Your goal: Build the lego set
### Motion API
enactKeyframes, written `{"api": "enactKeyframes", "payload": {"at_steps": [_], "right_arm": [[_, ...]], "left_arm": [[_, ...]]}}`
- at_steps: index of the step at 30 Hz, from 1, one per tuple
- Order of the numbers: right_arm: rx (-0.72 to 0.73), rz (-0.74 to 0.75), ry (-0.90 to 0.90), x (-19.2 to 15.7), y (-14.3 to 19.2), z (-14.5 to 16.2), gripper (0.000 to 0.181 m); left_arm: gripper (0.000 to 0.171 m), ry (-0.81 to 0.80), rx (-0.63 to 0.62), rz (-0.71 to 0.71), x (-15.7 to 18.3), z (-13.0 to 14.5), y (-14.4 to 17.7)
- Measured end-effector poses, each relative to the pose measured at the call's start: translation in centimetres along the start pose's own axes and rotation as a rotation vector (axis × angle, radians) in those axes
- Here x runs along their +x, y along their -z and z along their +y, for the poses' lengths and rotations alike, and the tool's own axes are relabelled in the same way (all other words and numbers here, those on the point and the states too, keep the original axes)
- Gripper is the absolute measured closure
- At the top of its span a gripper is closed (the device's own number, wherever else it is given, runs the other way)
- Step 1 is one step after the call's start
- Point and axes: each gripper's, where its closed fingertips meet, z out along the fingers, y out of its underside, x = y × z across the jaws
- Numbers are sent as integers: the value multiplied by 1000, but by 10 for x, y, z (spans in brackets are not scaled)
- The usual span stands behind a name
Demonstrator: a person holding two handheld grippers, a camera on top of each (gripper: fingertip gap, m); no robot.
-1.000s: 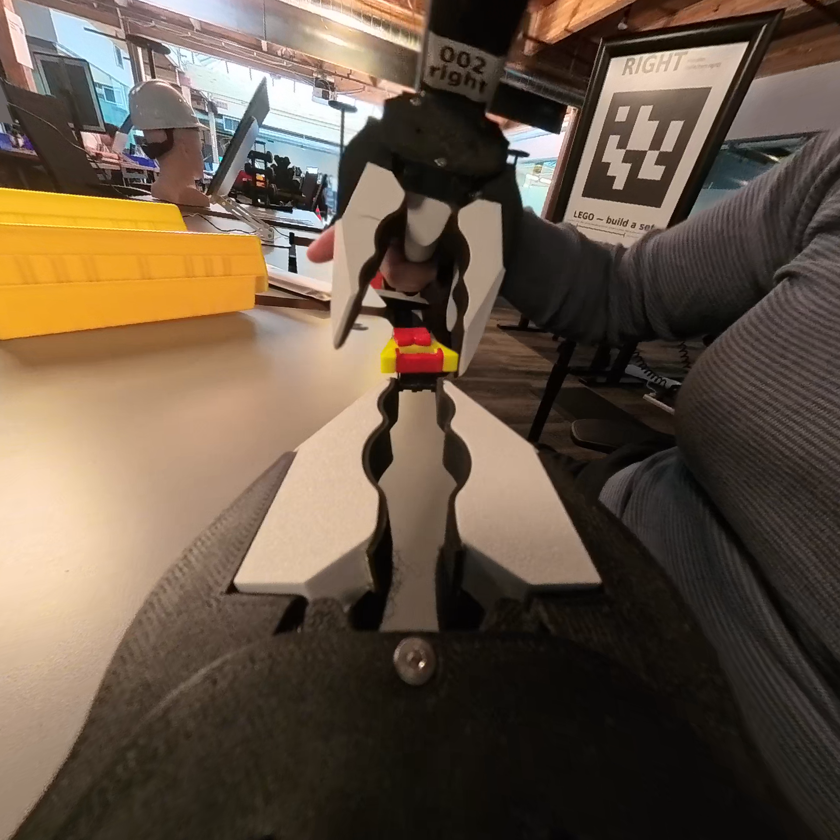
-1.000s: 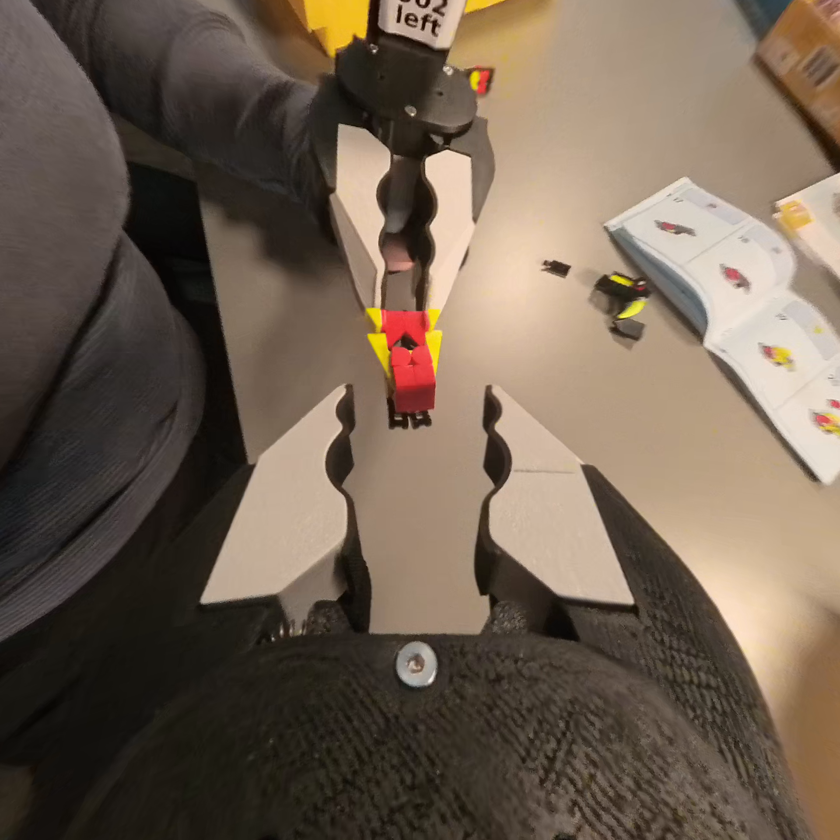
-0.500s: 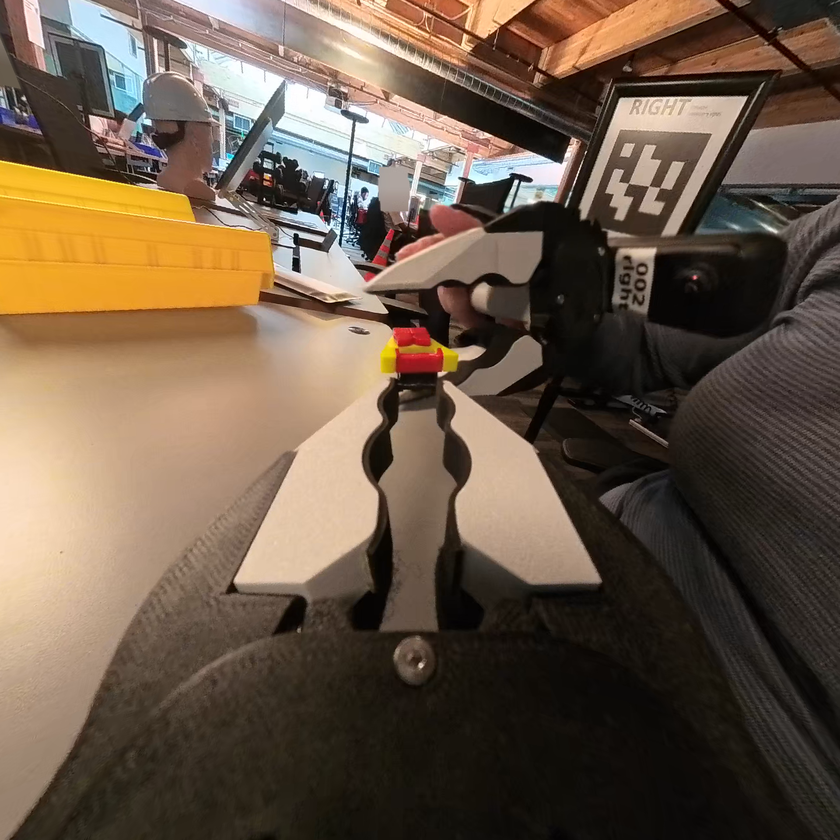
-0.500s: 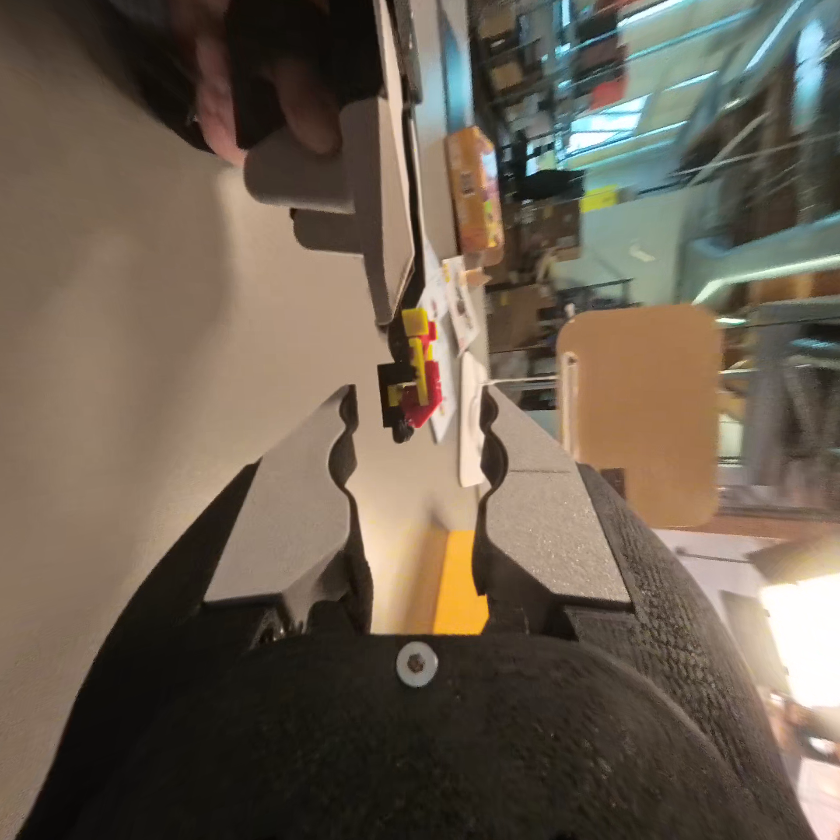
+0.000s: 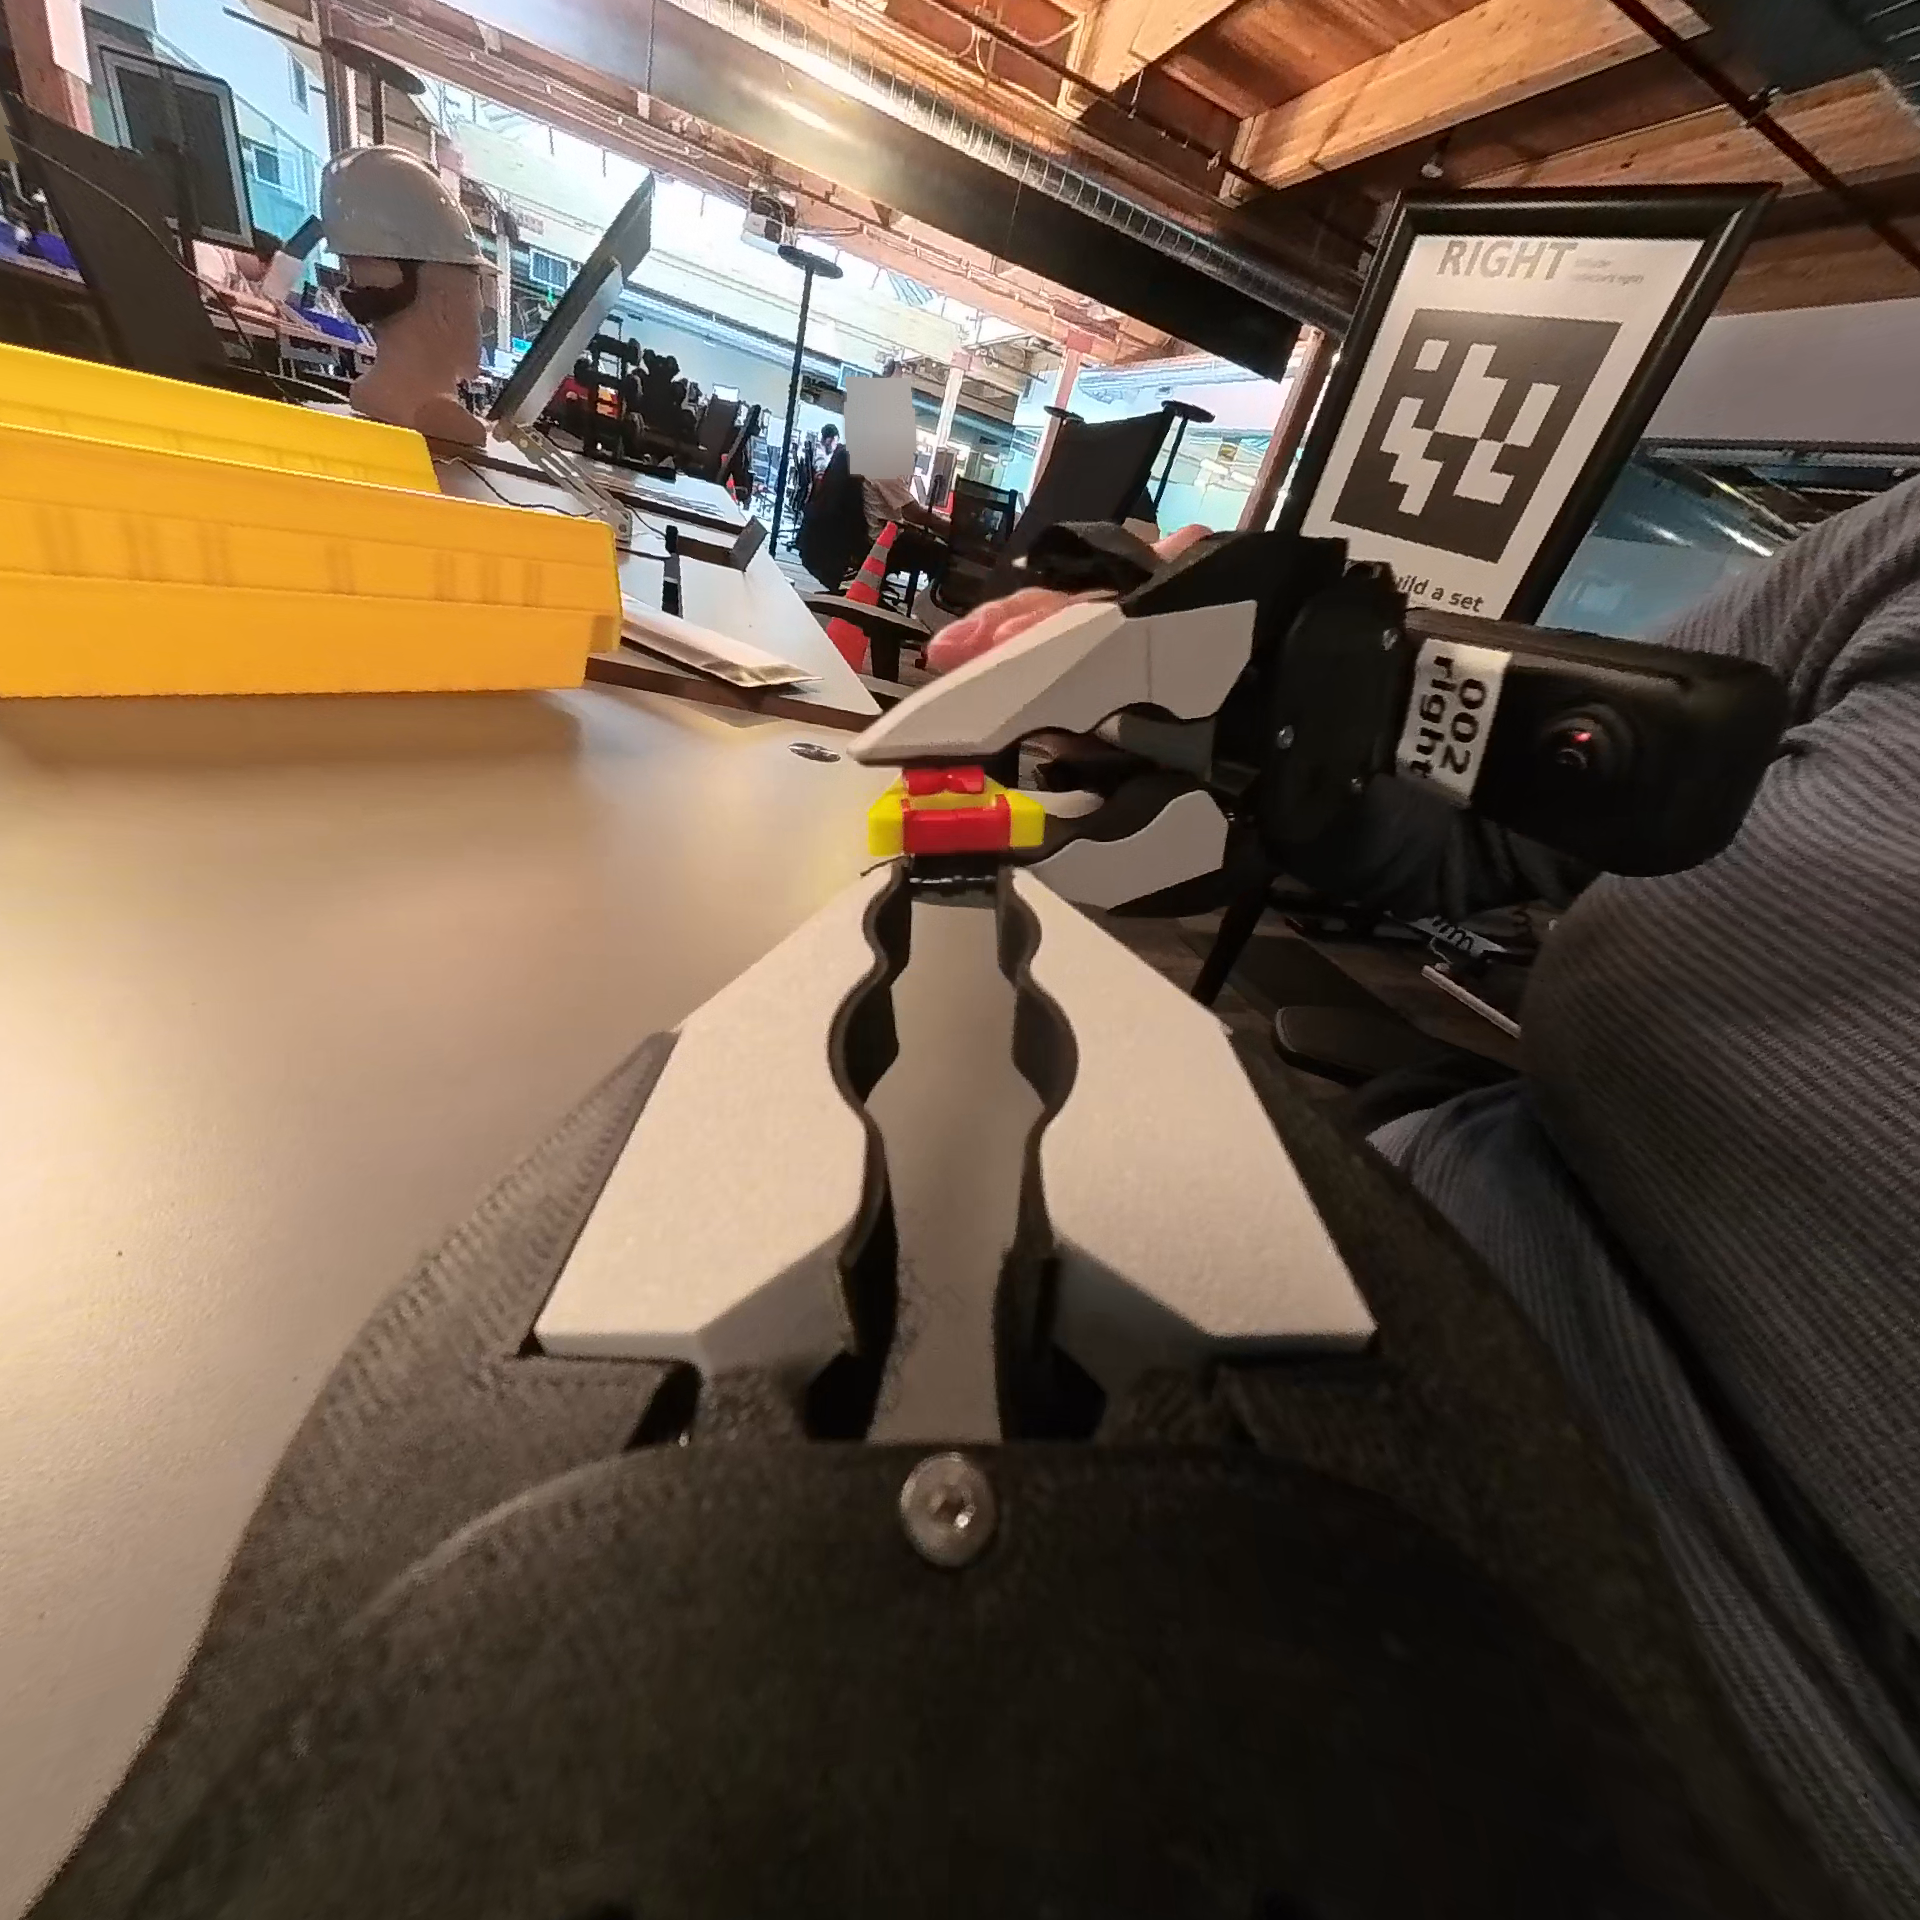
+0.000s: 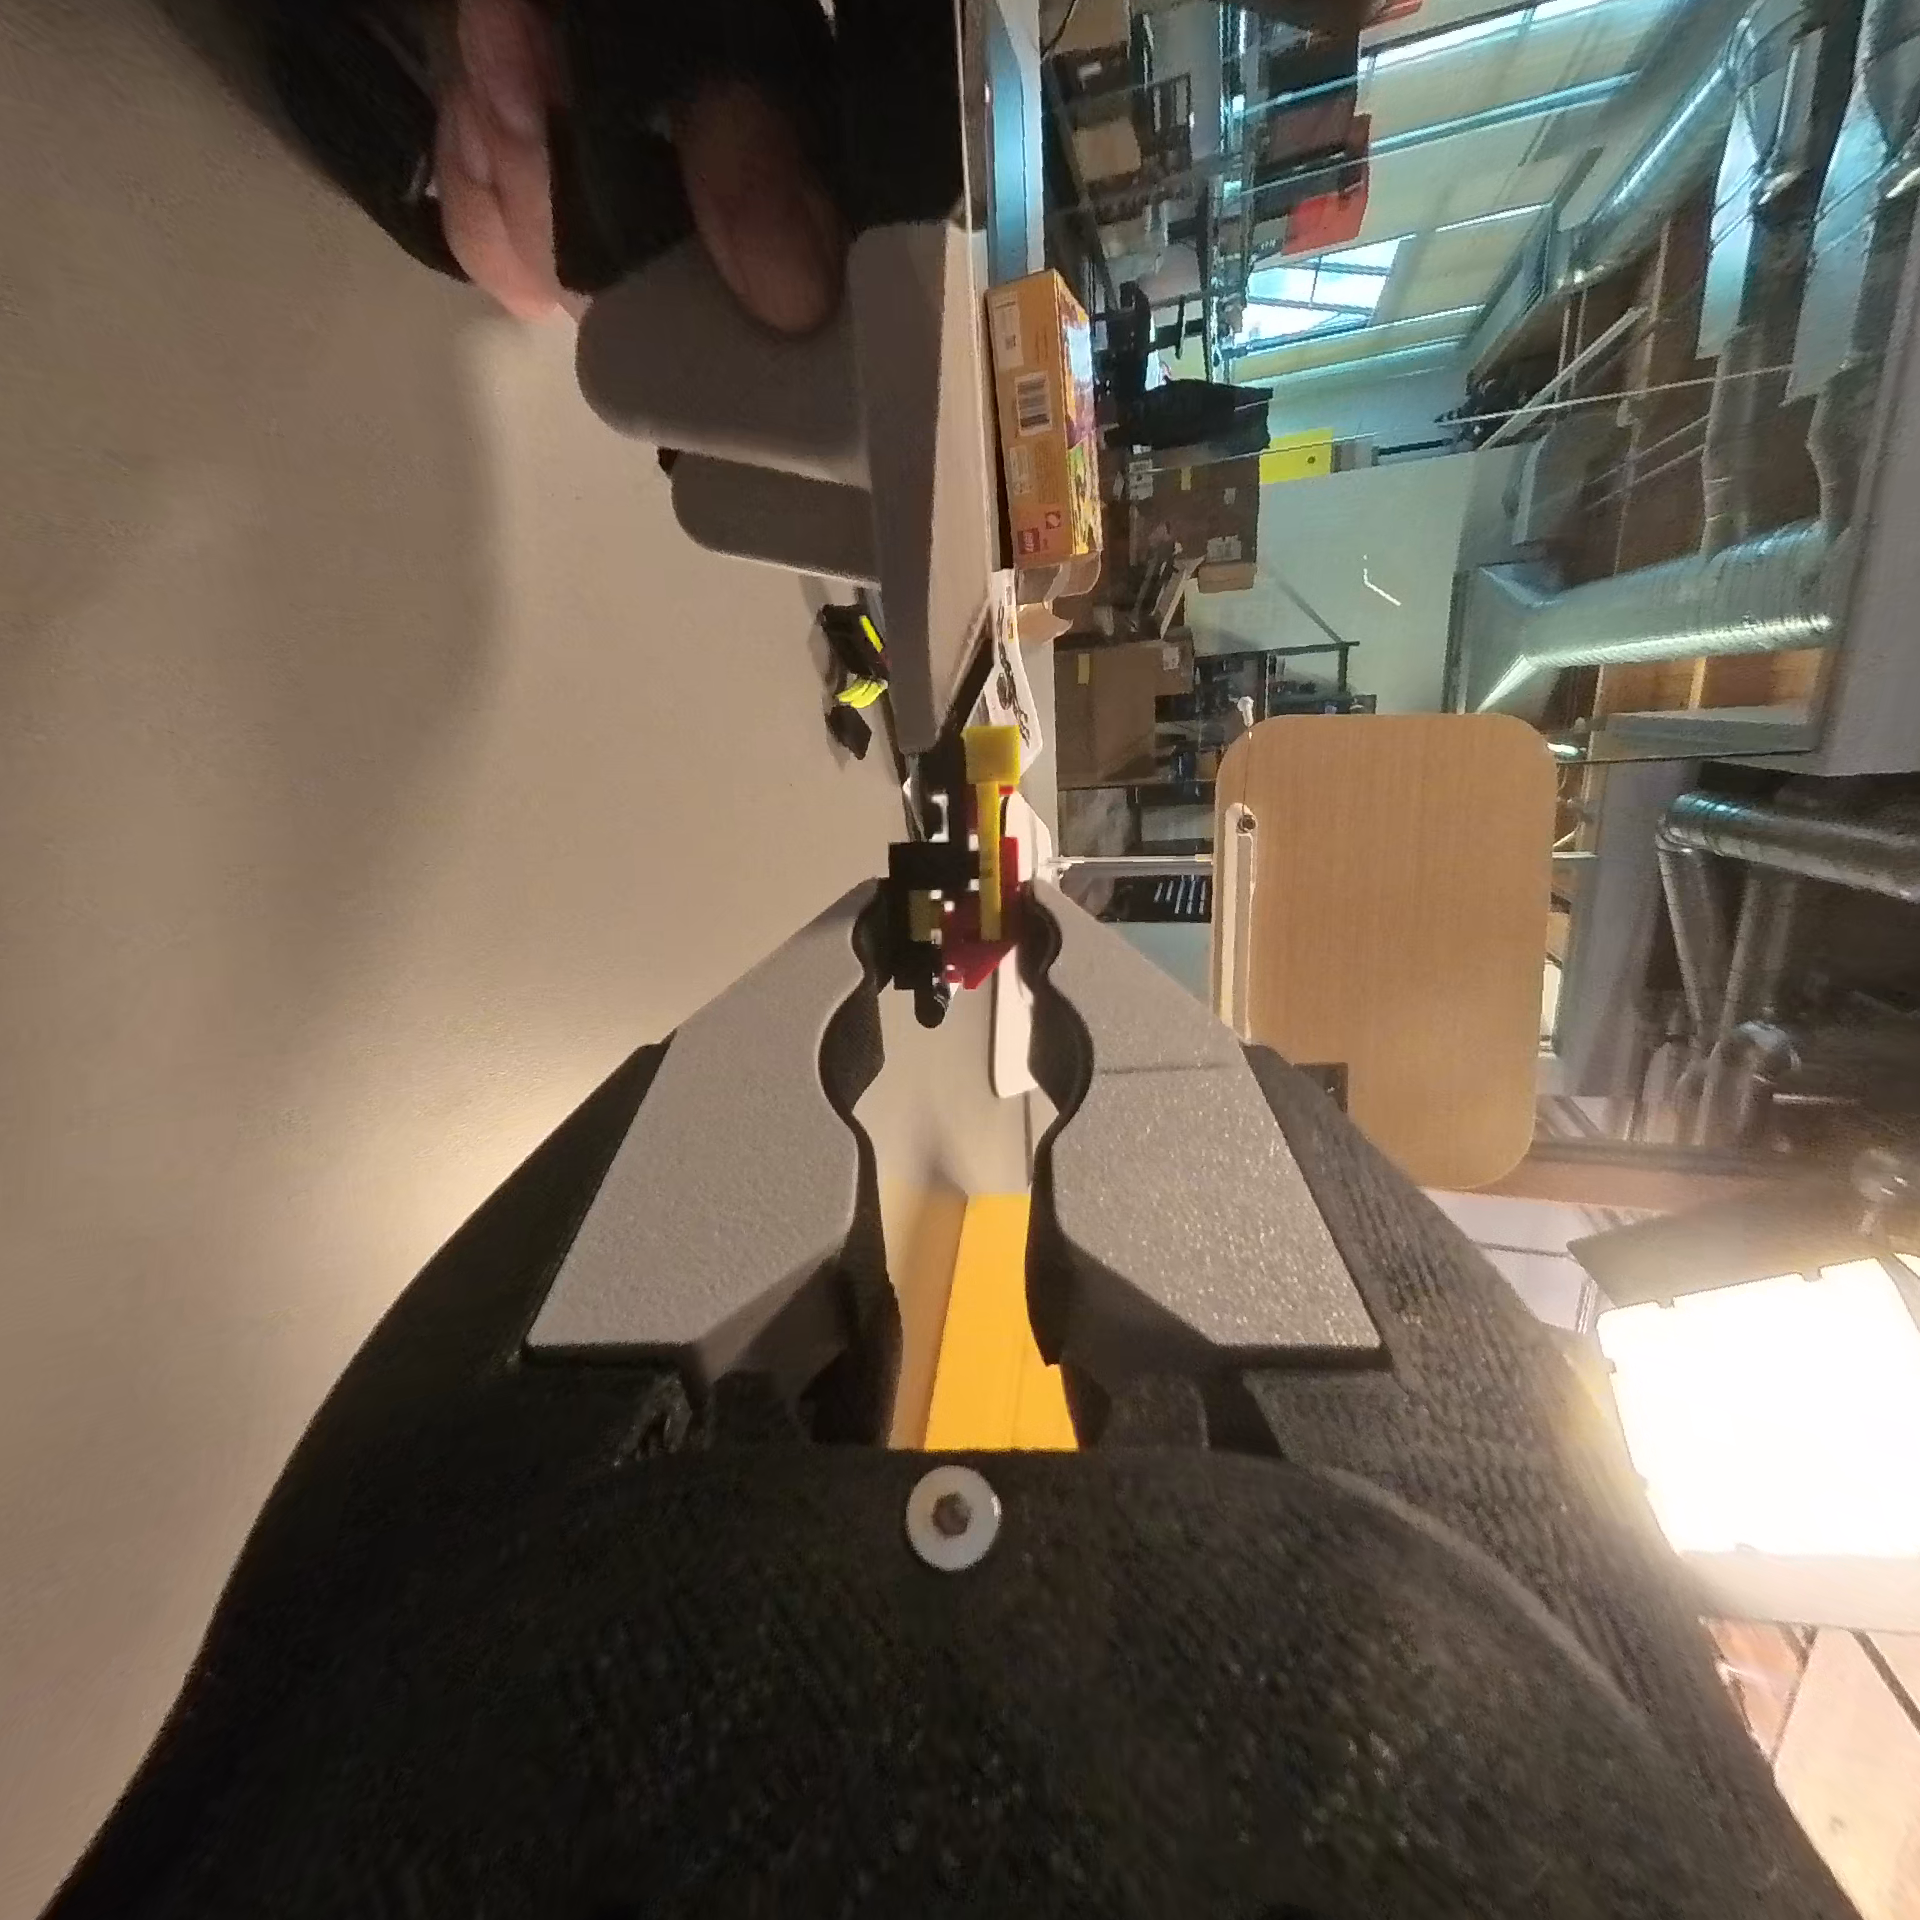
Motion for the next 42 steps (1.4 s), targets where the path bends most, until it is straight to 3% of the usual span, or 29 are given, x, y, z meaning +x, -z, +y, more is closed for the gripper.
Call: {"api": "enactKeyframes", "payload": {"at_steps": [14,30,38,42], "right_arm": [[-45,-36,38,-2,-2,5,162],[-8,-287,-246,-13,-10,8,162],[-53,-210,-182,-8,-17,12,162],[-55,-166,-204,1,-21,10,162]], "left_arm": [[156,26,-12,-15,-3,2,-1],[157,149,-7,-10,-10,3,0],[156,185,10,-62,-19,2,2],[140,176,8,-121,-25,3,2]]}}
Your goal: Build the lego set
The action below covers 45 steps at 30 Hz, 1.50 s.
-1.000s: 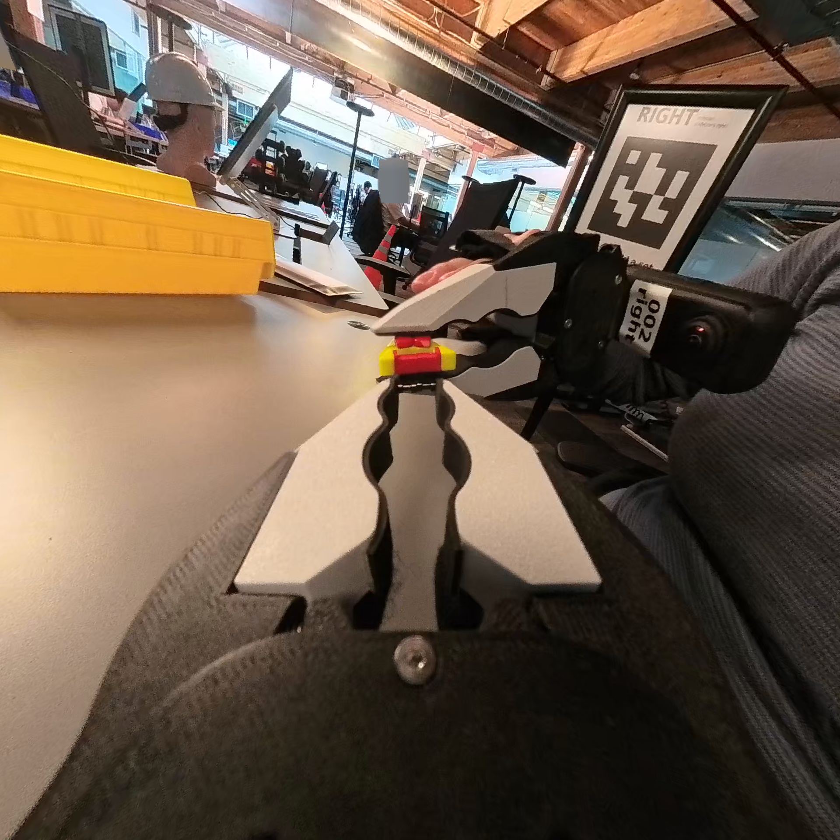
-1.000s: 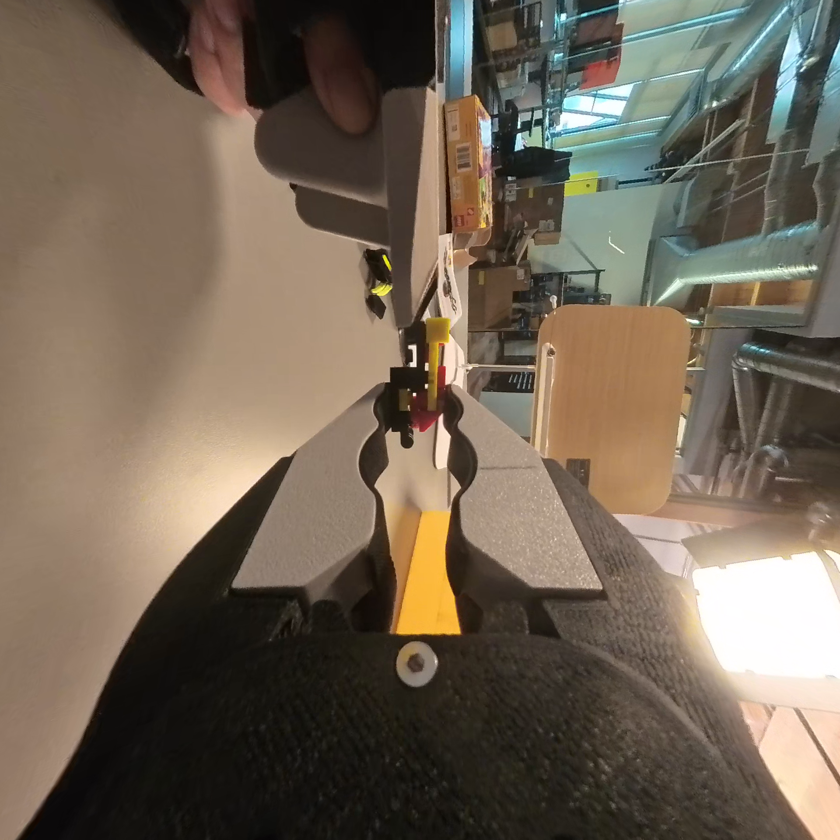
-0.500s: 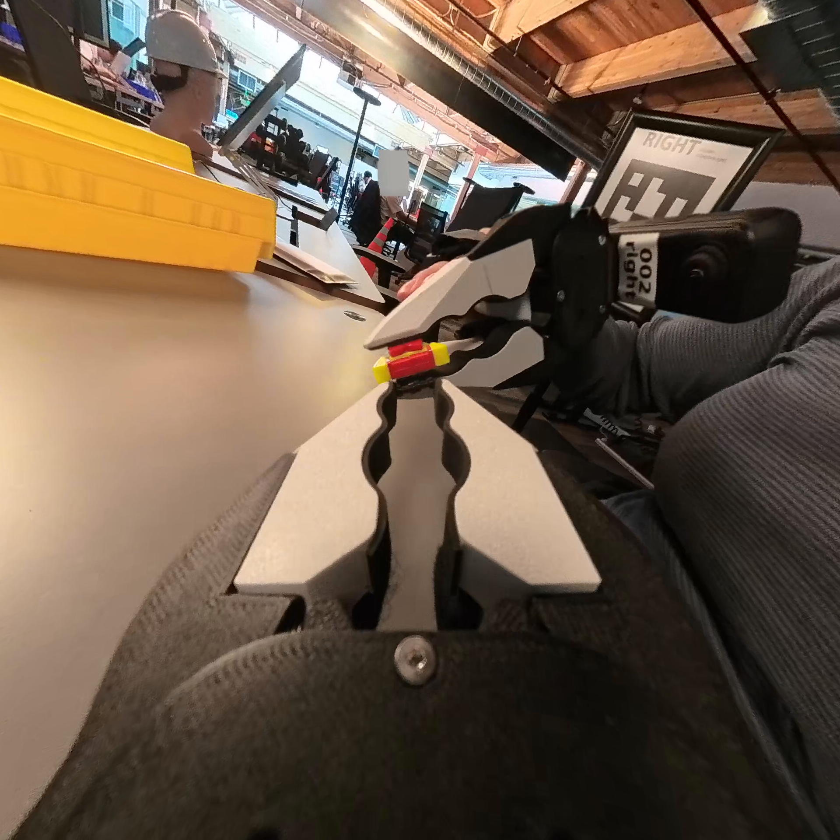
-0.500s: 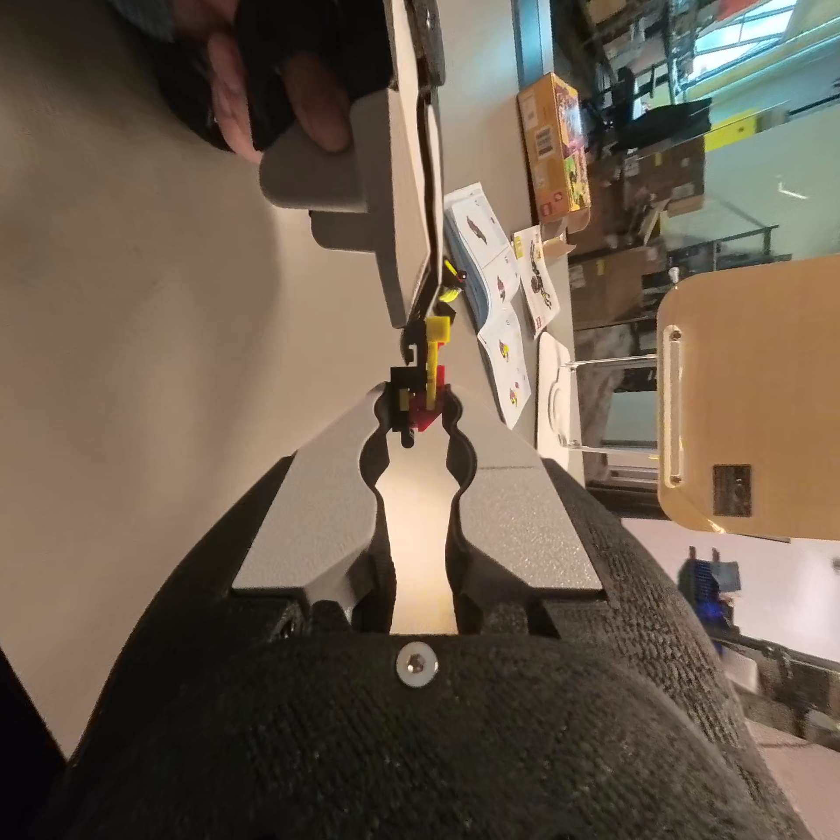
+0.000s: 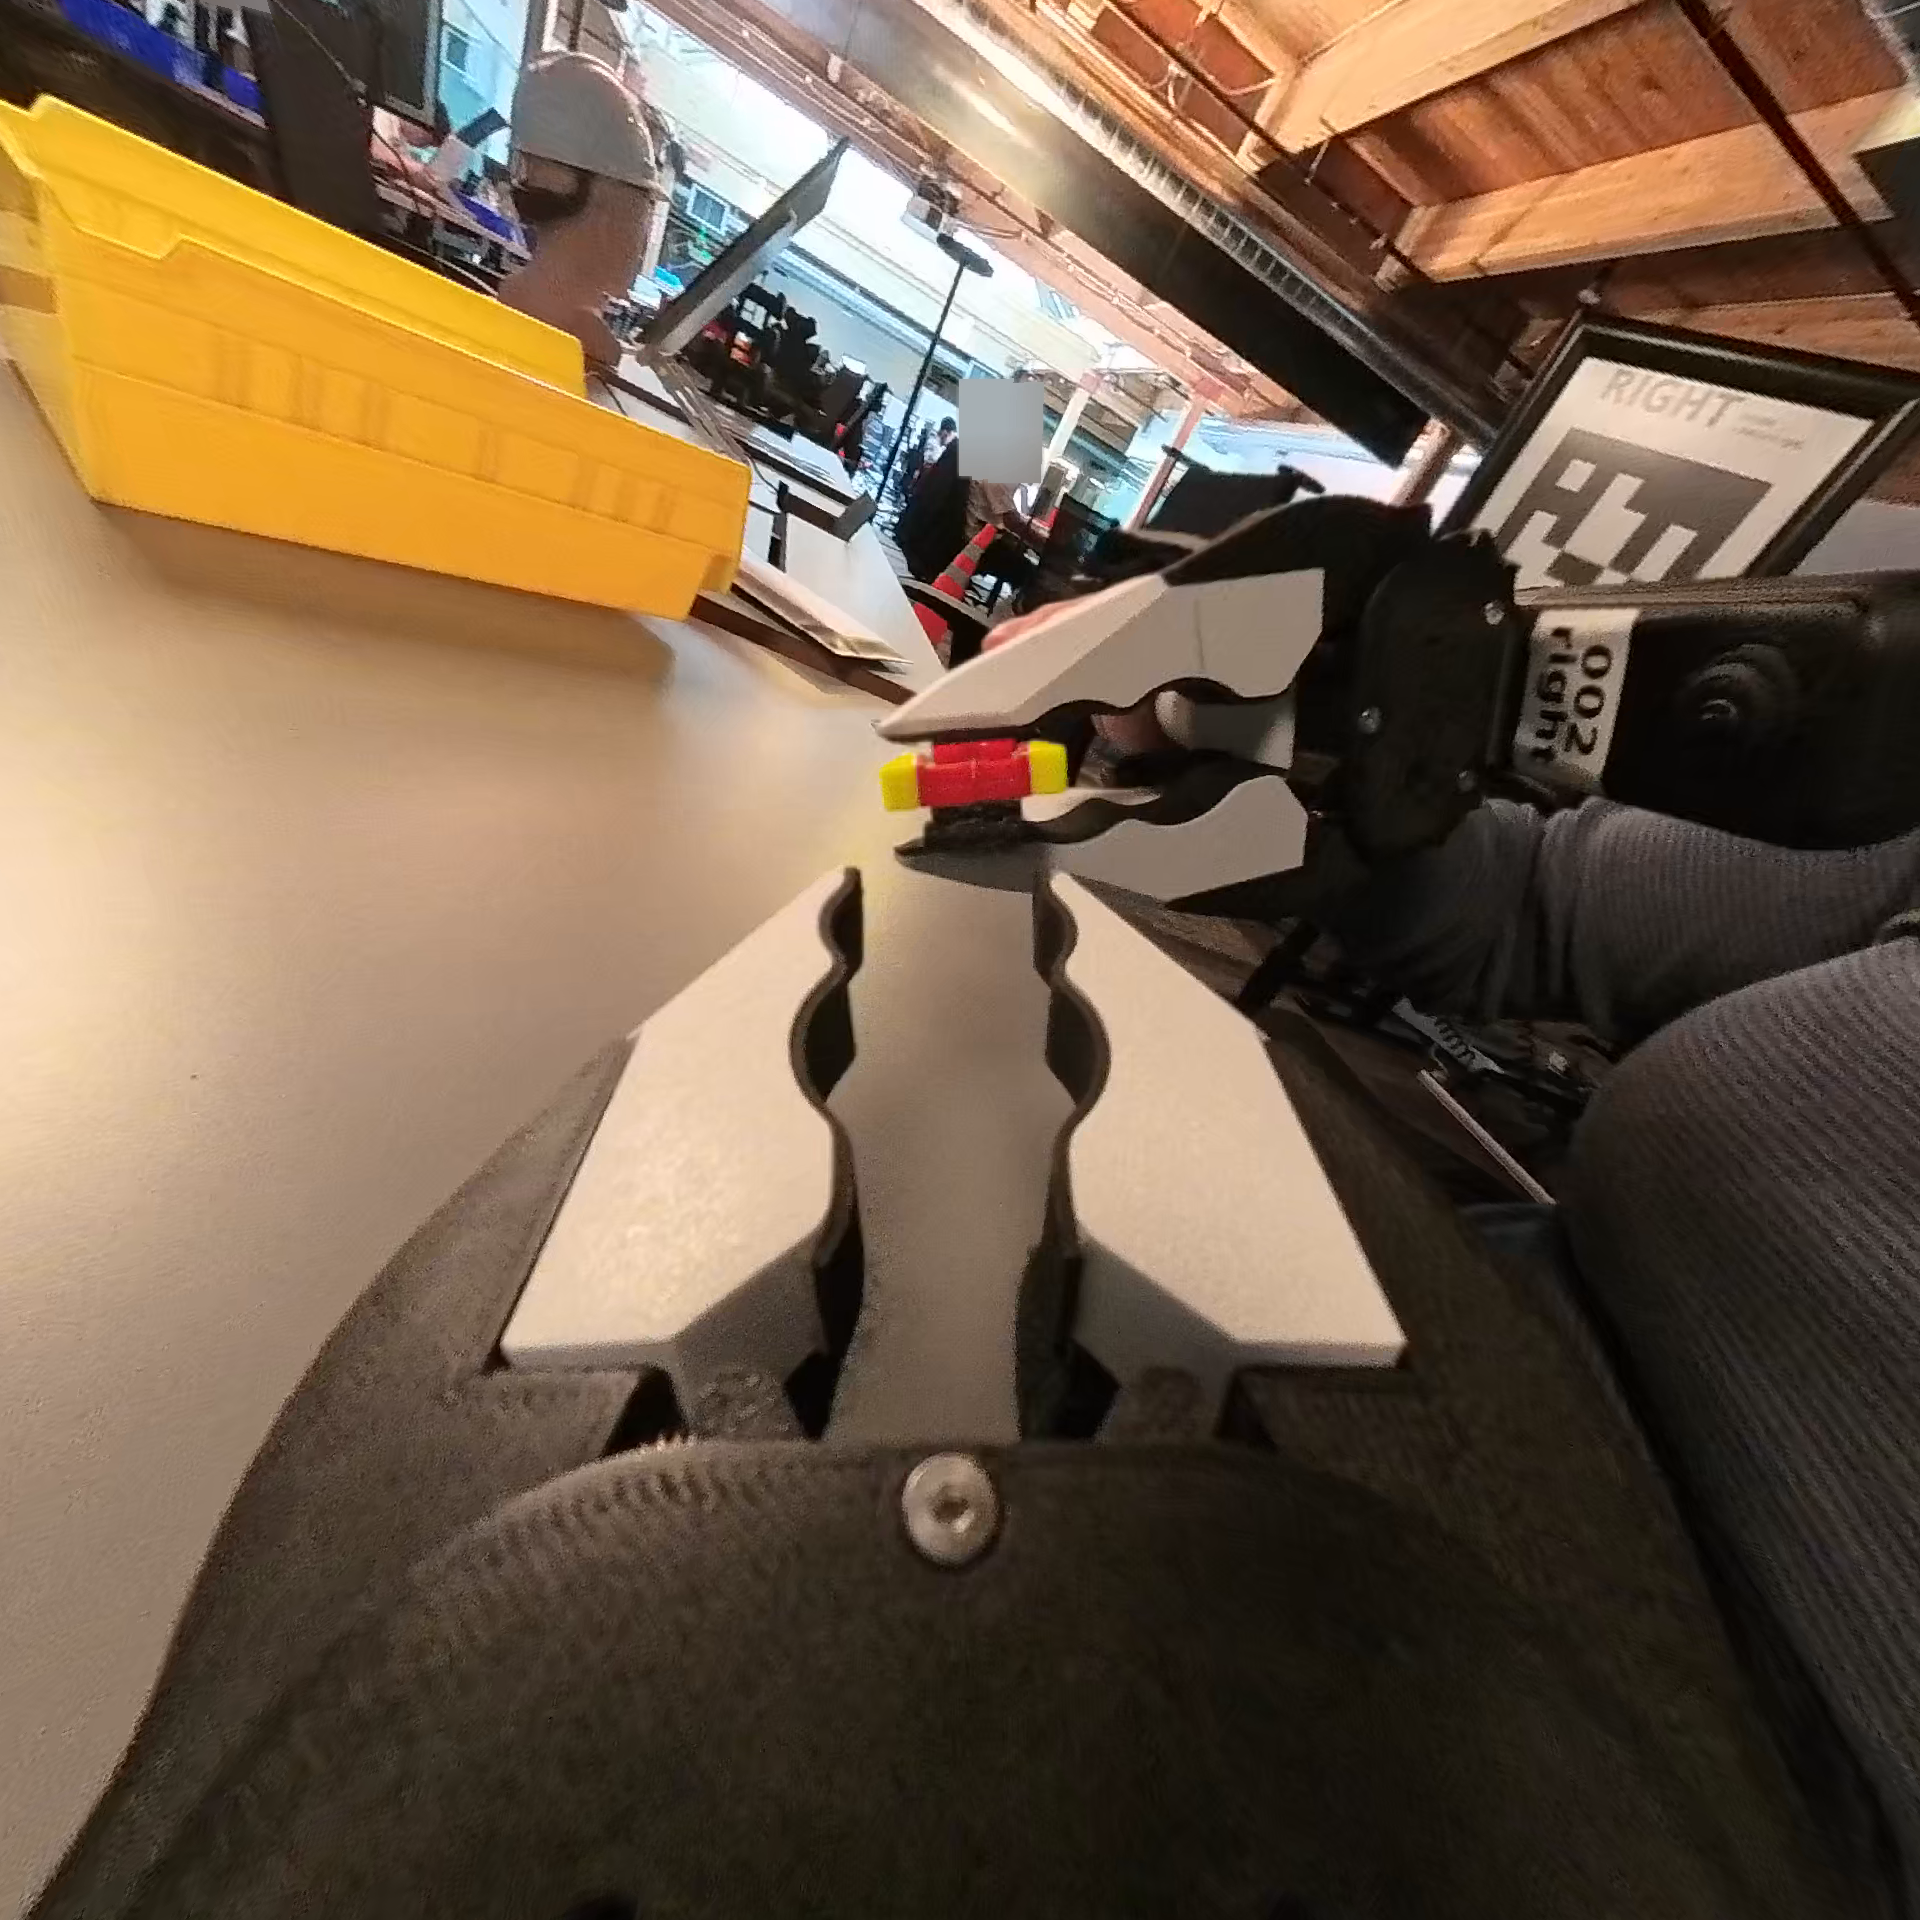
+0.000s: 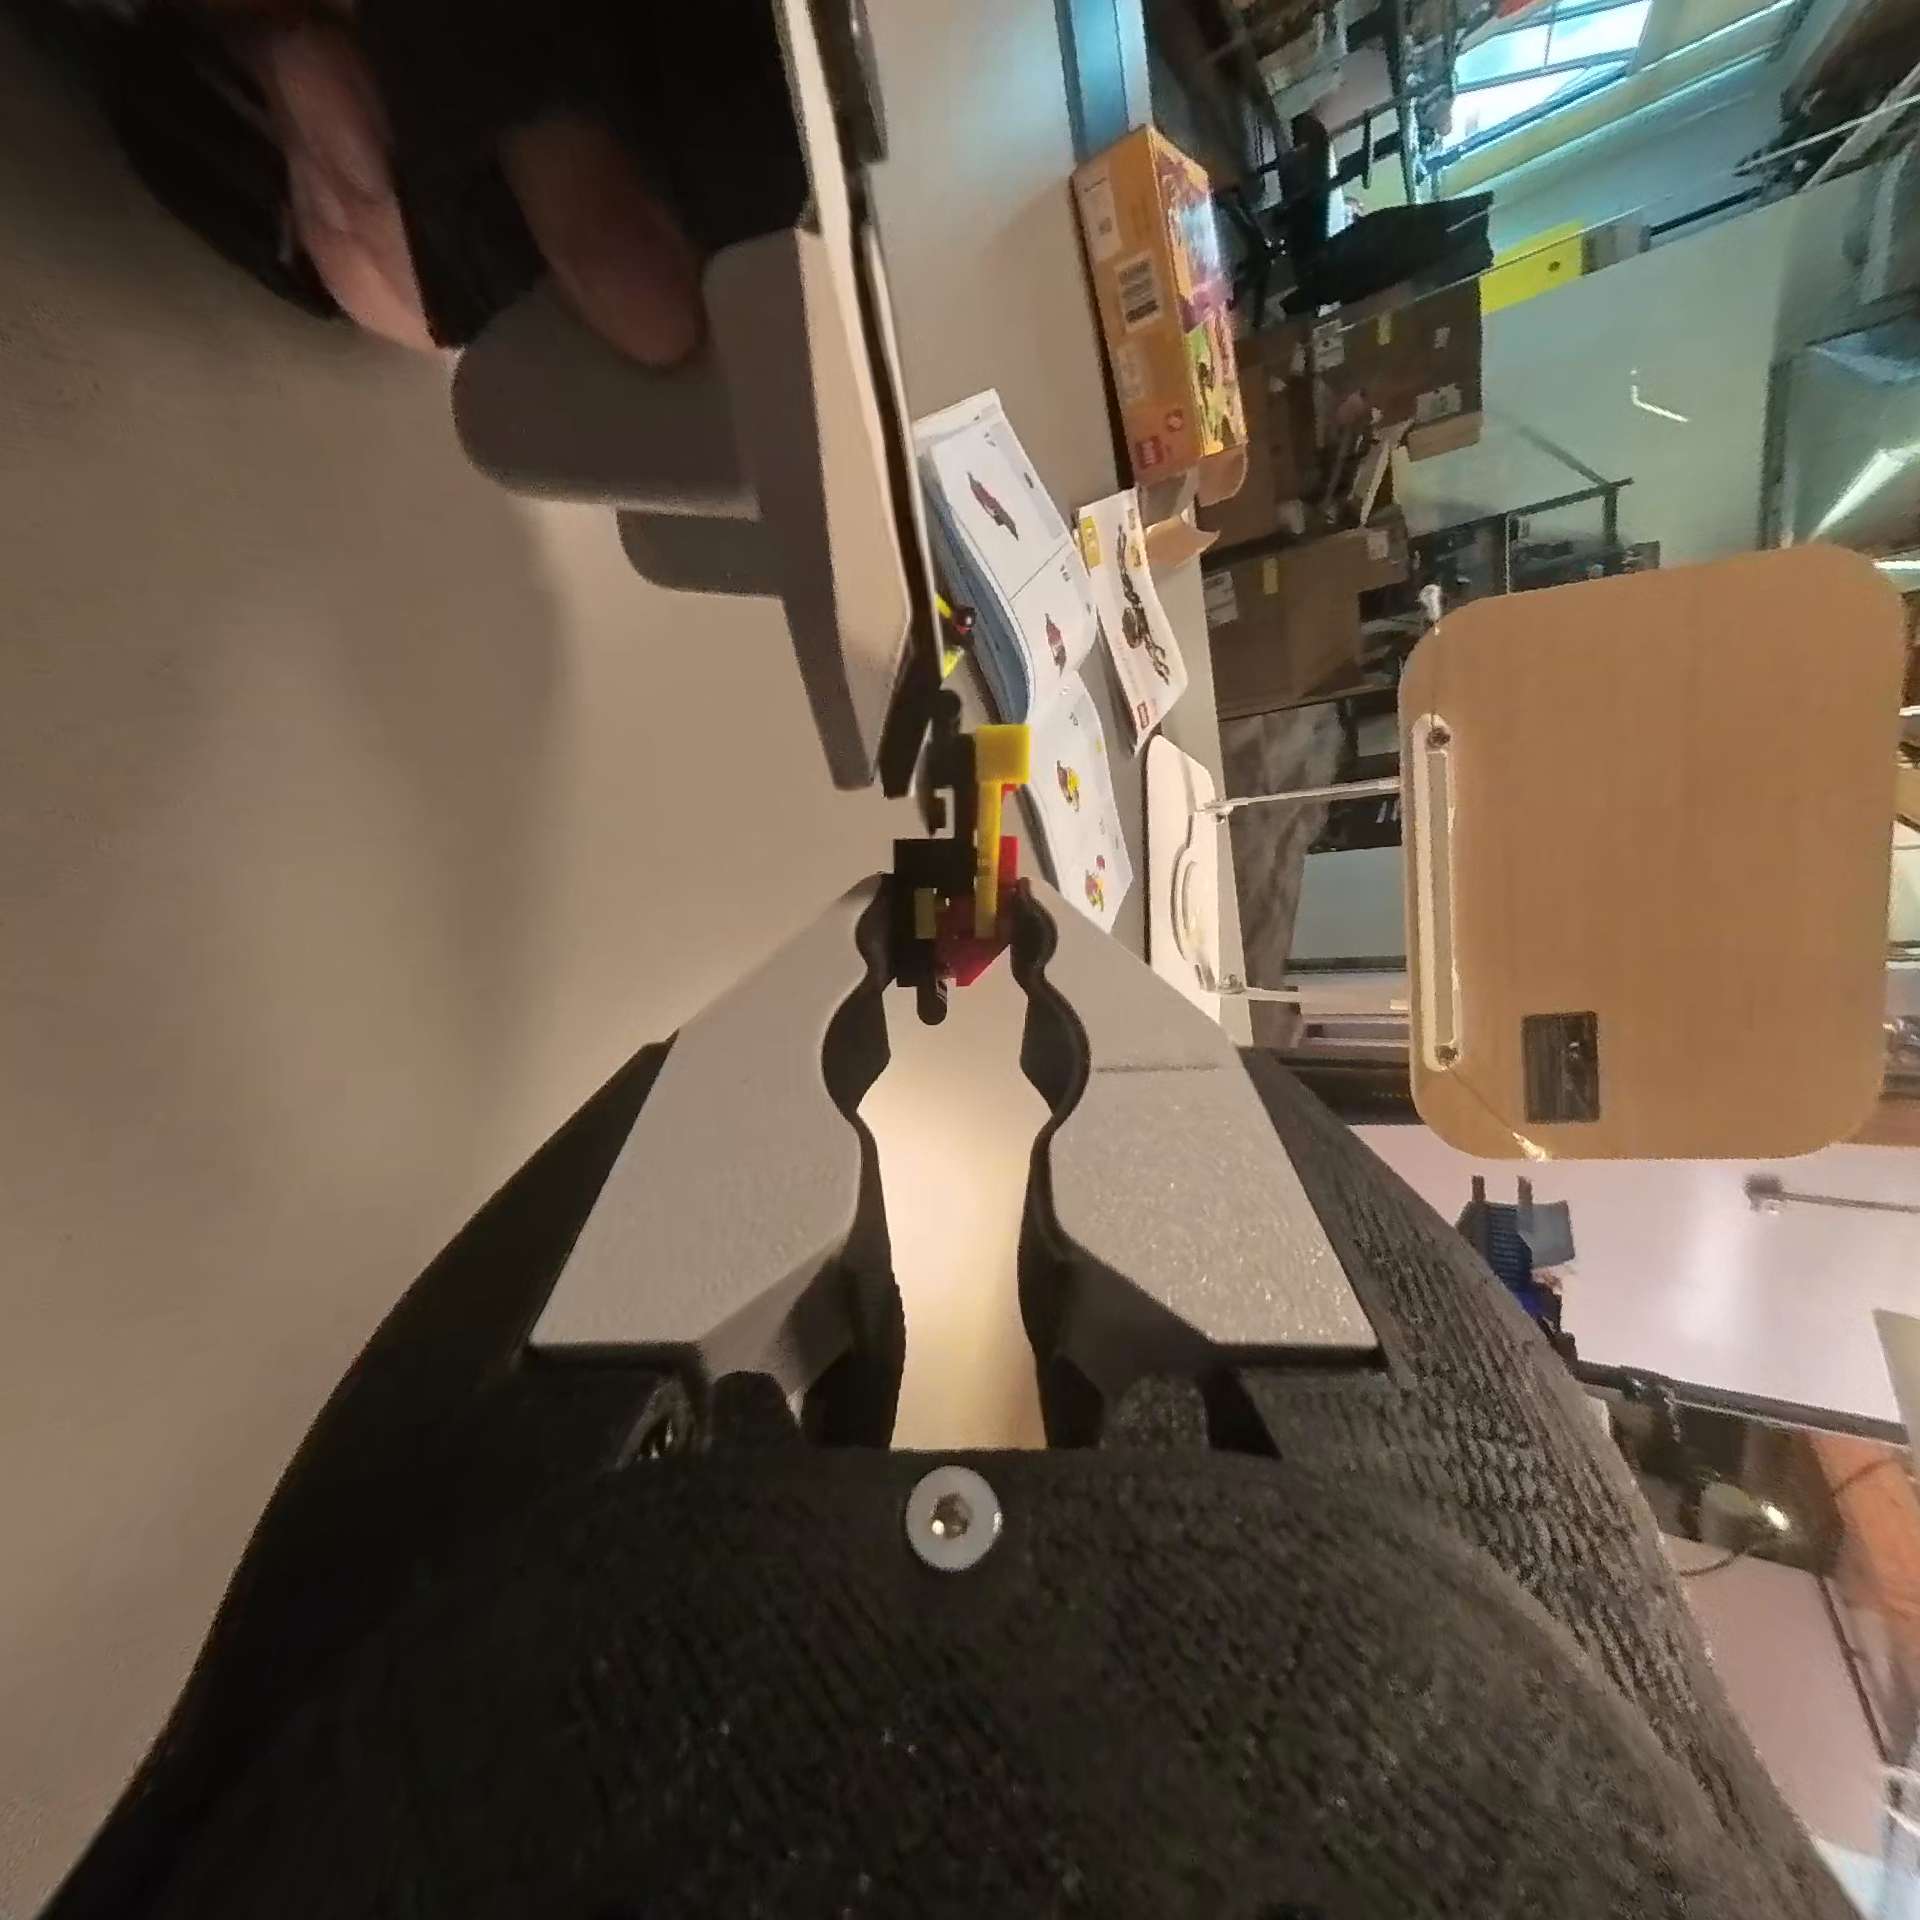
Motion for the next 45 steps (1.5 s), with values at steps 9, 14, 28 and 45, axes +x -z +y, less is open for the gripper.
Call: {"api": "enactKeyframes", "payload": {"at_steps": [9,14,28,45], "right_arm": [[31,72,69,5,-7,-15,162],[43,78,54,5,-8,-19,162],[71,90,22,5,-11,-25,161],[78,118,94,7,-5,-26,163]], "left_arm": [[142,68,51,45,3,-5,1],[147,84,81,43,1,-9,3],[156,151,119,97,4,-14,5],[156,148,139,131,8,-16,6]]}}
